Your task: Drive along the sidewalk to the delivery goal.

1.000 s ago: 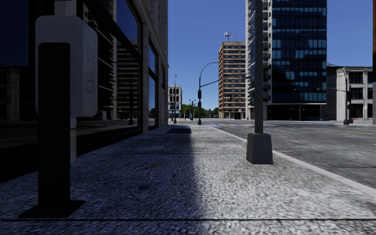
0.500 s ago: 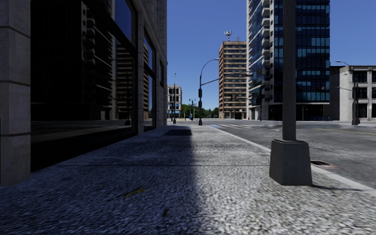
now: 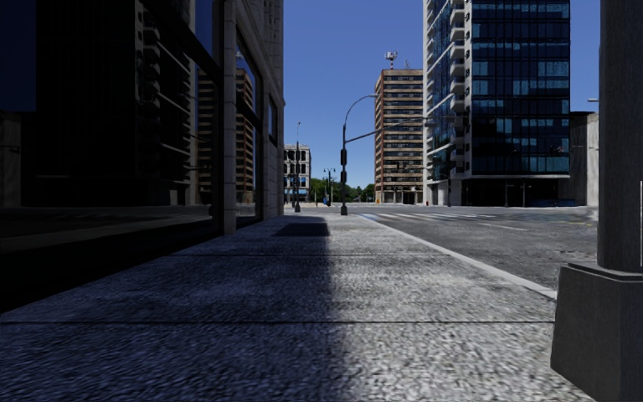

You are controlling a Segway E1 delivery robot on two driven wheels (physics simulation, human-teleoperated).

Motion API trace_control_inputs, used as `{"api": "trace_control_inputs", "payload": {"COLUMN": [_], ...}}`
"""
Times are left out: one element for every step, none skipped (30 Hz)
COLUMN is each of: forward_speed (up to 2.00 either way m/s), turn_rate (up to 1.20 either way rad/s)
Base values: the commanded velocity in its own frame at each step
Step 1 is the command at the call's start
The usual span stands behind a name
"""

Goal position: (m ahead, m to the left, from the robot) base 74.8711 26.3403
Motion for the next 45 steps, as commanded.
{"api": "trace_control_inputs", "payload": {"forward_speed": [2.00, 2.00, 2.00, 2.00, 2.00, 2.00, 2.00, 2.00, 2.00, 2.00, 2.00, 2.00, 2.00, 2.00, 2.00, 2.00, 2.00, 2.00, 2.00, 2.00, 2.00, 2.00, 2.00, 2.00, 2.00, 2.00, 2.00, 2.00, 2.00, 2.00, 2.00, 2.00, 2.00, 2.00, 2.00, 2.00, 2.00, 2.00, 2.00, 2.00, 2.00, 2.00, 2.00, 2.00, 2.00], "turn_rate": [0.00, 0.00, 0.00, 0.00, 0.00, 0.00, 0.00, 0.00, 0.00, 0.00, 0.00, 0.00, 0.00, 0.00, 0.00, 0.00, 0.00, 0.00, 0.00, 0.00, 0.00, 0.00, 0.00, 0.00, 0.00, 0.00, 0.00, 0.00, 0.00, 0.00, 0.00, 0.00, 0.00, 0.00, 0.00, 0.00, 0.00, 0.00, 0.00, 0.00, 0.00, 0.00, 0.00, 0.00, 0.00]}}
